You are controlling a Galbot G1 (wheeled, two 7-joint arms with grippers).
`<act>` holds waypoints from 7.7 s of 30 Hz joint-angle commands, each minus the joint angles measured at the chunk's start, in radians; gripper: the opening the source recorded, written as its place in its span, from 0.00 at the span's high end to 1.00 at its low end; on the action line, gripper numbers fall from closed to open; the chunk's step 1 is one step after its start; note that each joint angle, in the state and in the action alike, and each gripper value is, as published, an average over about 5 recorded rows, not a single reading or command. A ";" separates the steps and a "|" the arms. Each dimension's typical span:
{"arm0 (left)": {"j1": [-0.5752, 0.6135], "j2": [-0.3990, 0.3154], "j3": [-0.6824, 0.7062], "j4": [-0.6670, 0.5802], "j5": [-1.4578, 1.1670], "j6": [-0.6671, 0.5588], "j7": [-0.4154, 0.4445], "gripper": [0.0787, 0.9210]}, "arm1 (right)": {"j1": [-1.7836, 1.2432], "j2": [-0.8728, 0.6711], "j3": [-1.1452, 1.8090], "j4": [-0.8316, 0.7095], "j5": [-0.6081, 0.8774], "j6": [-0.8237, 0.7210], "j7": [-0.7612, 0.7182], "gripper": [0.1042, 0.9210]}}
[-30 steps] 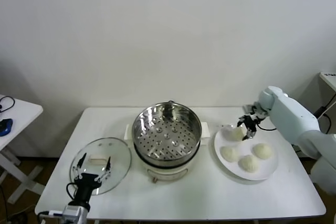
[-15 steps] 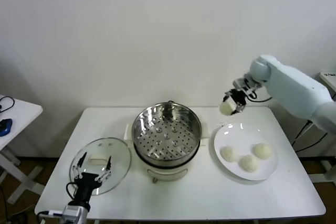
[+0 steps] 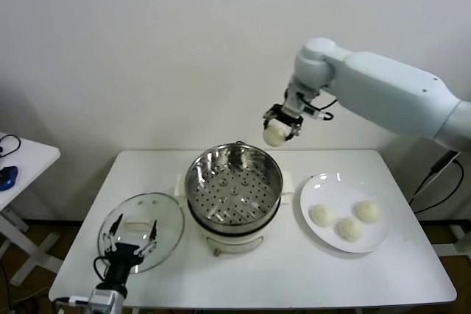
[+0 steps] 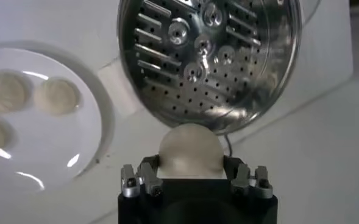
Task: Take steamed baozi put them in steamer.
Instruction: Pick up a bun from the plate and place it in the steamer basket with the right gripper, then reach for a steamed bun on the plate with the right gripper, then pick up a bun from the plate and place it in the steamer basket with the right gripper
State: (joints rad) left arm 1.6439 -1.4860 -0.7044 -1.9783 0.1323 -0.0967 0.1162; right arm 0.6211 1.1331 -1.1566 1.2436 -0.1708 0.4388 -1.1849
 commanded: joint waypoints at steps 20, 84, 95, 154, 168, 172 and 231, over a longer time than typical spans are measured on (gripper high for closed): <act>0.002 -0.002 -0.008 -0.009 -0.004 0.007 0.000 0.12 | -0.245 0.252 0.042 -0.192 -0.343 0.137 0.031 0.29; 0.038 0.026 -0.003 -0.055 -0.024 -0.004 -0.036 0.12 | -0.088 -0.454 -0.222 -0.048 0.504 -0.450 -0.001 0.12; 0.058 0.023 -0.005 -0.070 -0.018 -0.001 -0.036 0.12 | -0.286 -0.456 -0.130 -0.074 0.452 -0.489 0.065 0.12; 0.040 0.022 -0.018 -0.033 -0.016 -0.006 -0.033 0.12 | -0.427 -0.296 0.042 -0.261 0.406 -0.480 0.058 0.26; 0.034 0.025 -0.007 -0.037 -0.014 0.001 -0.034 0.12 | 0.158 -0.265 -0.375 -0.148 0.878 -0.509 0.049 0.26; 0.034 0.025 -0.003 -0.038 -0.012 0.001 -0.032 0.12 | 0.260 -0.187 -0.428 -0.150 0.989 -0.510 0.042 0.26; 0.016 -0.002 0.001 -0.044 -0.003 0.003 -0.029 0.12 | -0.124 0.282 -0.283 -0.283 0.816 -0.581 0.107 0.26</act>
State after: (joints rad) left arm 1.6600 -1.4893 -0.7028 -2.0227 0.1292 -0.0948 0.0872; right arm 0.5077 1.4075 -1.4392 0.9684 0.6648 -0.1454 -1.0771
